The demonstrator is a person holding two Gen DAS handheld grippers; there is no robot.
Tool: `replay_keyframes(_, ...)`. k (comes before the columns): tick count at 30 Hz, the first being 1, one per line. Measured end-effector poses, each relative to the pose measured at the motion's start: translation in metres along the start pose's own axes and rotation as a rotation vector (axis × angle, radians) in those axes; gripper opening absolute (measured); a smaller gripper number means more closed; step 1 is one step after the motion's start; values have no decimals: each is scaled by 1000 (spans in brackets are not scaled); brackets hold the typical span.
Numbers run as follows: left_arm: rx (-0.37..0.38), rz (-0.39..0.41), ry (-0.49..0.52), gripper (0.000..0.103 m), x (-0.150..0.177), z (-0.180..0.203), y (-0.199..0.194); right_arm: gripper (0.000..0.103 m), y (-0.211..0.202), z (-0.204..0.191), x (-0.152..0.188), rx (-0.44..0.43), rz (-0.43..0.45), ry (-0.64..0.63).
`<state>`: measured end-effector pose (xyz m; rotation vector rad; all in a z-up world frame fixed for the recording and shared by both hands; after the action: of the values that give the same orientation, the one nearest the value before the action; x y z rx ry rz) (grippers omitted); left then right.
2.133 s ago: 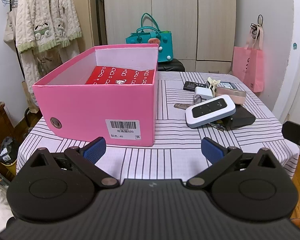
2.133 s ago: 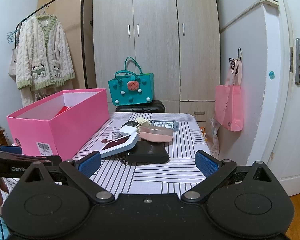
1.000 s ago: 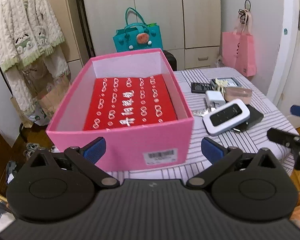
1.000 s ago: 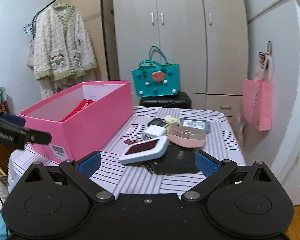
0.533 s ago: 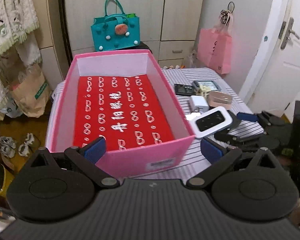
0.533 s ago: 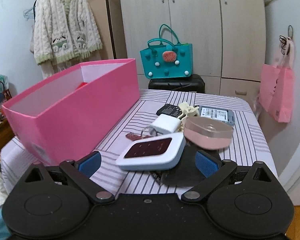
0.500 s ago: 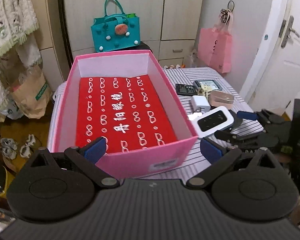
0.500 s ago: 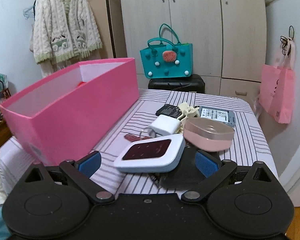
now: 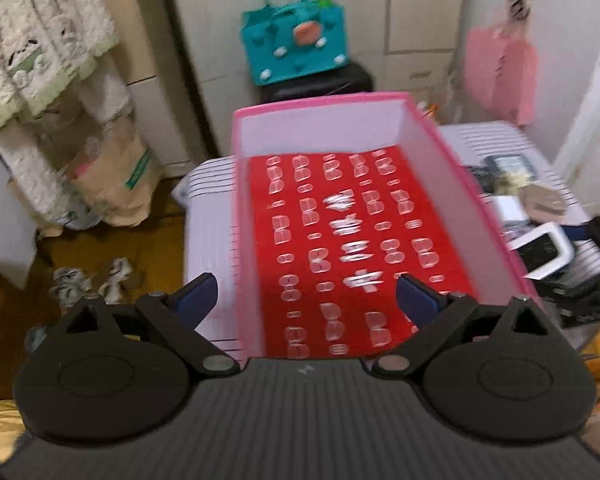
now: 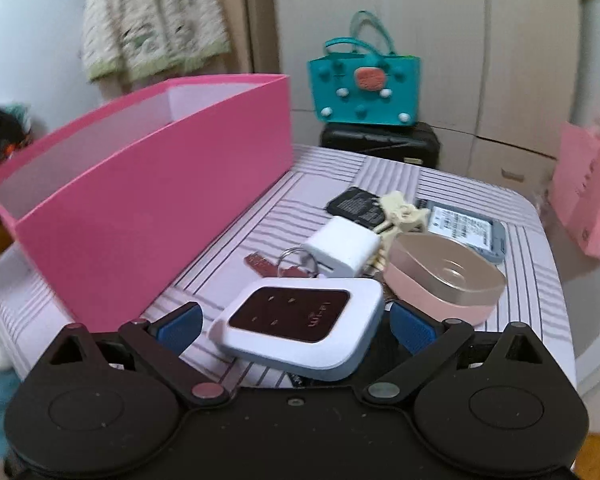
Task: Organize rigid objects
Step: 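Move the left tool onto the pink box wall while the right tool approaches the white Wi-Fi device, then grasp the white Wi-Fi device with the right gripper while the left grips the box wall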
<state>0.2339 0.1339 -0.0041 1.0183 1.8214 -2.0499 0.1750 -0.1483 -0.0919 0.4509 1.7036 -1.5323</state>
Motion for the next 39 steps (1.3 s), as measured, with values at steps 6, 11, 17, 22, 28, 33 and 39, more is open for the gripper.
replay_keyframes(6,-58,-61,31,83,2,-20,17,102,6,-15,3,-12,-99,-239)
replay_keyframes(11,-34,-76,33,73,3,-25,22,102,10,-24,-4,-36,-109,-408)
replay_keyframes(17,-34,-100,6,66,2,-37,32,87,17,-29,-18,-131,-108,-547)
replay_keyframes(22,-34,-110,26,63,5,-42,42,80,24,-32,-23,-179,-219,-555)
replay_keyframes(28,12,-160,-13,47,12,-45,52,66,33,-30,-40,-146,-299,-492)
replay_keyframes(33,19,-147,-18,26,14,-47,47,66,29,-19,-58,-126,-274,-324)
replay_keyframes(39,12,-113,39,6,17,-37,44,65,26,-10,-71,-105,-218,-220)
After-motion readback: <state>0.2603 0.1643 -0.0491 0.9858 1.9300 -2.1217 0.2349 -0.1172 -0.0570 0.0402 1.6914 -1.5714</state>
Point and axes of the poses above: each gripper's, at about its wrist camera, not at the fingertips, and y roughly the way its jaws point, z to its right, x to its underside, the point moved 9 cm from there along y, roughly the way its jaws point, and after that the axes turned 5 degrees about x, right-handed, at the moved point
